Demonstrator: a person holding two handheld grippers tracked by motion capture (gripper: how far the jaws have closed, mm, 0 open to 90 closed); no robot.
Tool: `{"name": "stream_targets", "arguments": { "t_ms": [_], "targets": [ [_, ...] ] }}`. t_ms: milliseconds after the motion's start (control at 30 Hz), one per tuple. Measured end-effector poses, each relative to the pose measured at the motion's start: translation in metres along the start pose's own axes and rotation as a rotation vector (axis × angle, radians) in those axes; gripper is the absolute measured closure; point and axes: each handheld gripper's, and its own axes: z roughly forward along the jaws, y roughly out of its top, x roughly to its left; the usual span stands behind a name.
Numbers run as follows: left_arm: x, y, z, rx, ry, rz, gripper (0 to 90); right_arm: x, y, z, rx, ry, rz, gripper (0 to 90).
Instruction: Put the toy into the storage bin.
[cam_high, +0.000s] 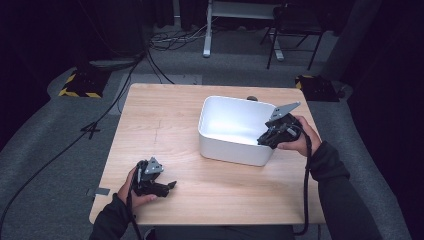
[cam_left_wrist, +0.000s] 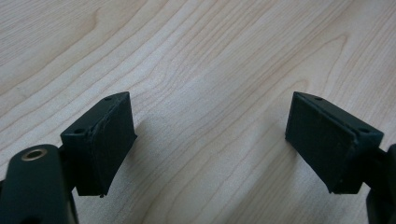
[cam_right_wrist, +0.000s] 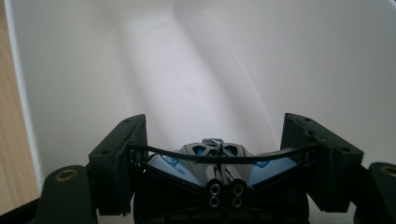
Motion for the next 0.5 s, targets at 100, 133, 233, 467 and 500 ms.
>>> {"name": "stream_targets", "arguments": {
  "t_ms": [100, 133, 233, 467, 500],
  "targets": [
    [0.0001, 0.0, 0.0, 0.001, 0.0, 0.001, 15.9, -0.0001, -0.0001, 0.0005, 0.004, 0.005, 0.002, 24.1],
    [0.0, 0.0, 0.0, 0.001, 0.0, 0.0, 15.9, 0.0002, 0.0002, 0.0002, 0.009, 0.005, 0.002, 24.1],
    [0.0001, 0.0, 0.0, 0.001, 0.0, 0.001, 15.9, 0.0002, 0.0007, -0.0003, 0.02, 0.003, -0.006, 24.1],
    [0.0, 0.0, 0.0, 0.0, 0.0, -0.001, 15.9, -0.0008, 0.0001, 0.0001, 0.013, 0.014, -0.017, 24.1],
    [-0.0001, 0.0, 0.0, 0.0, 0.0, 0.0, 15.9, -0.0004, -0.0002, -0.0001, 0.013, 0.014, -0.011, 24.1]
  ]
}}
